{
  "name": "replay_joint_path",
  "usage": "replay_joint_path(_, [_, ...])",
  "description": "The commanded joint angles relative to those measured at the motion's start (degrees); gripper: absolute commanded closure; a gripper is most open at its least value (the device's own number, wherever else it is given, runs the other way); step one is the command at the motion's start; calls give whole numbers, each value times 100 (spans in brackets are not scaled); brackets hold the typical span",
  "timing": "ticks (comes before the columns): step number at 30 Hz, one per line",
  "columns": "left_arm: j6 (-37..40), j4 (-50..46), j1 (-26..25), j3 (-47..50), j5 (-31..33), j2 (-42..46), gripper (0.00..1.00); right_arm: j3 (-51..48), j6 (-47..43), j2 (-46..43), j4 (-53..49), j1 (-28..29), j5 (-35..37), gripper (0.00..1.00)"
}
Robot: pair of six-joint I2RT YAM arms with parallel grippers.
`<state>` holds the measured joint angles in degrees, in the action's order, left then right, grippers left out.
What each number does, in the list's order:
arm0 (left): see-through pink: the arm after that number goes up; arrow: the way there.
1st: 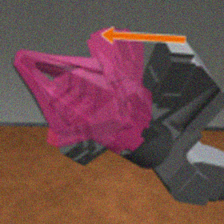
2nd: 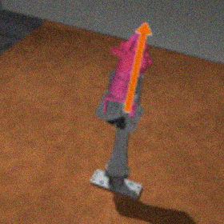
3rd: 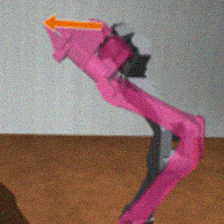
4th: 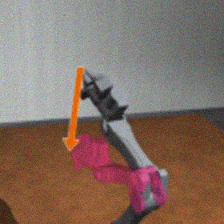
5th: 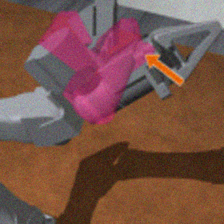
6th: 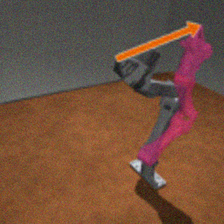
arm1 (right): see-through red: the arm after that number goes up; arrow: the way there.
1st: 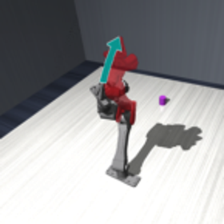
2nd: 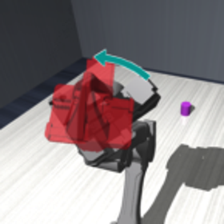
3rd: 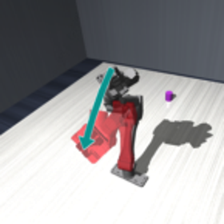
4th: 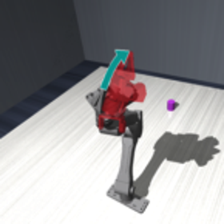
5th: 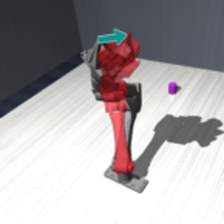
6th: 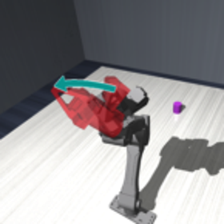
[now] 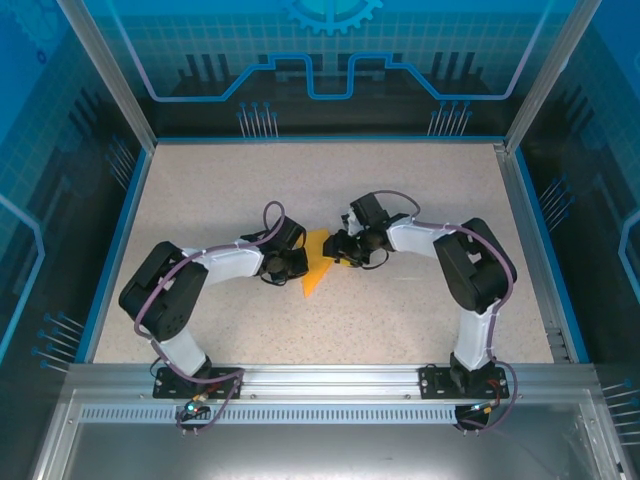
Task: Fold a paper plane with a square sheet of paper (pick it up from the middle)
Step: Turn over the paper at the center of the table.
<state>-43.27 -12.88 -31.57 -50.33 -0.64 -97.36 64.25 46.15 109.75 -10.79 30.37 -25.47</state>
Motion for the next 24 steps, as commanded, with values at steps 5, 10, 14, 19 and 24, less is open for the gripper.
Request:
replay_joint_path(5, [-29,-171,-22,-27,194,-13,97,316,-133,312,-175,140,-409,57])
replay_joint_path(10, [2,-158,-24,4,178,29,96,352,-121,396,-91,159,-659,64])
replay_joint_path(14, [28,-175,-25,8,169,118,96,326,-73,415,-6,155,-732,77])
replay_joint_path(19, [50,-294,-7,-4,169,422,89,65,91,124,234,90,-479,93])
replay_joint_path(24, [106,-562,5,-34,358,1004,67,-299,84,-672,154,36,200,95])
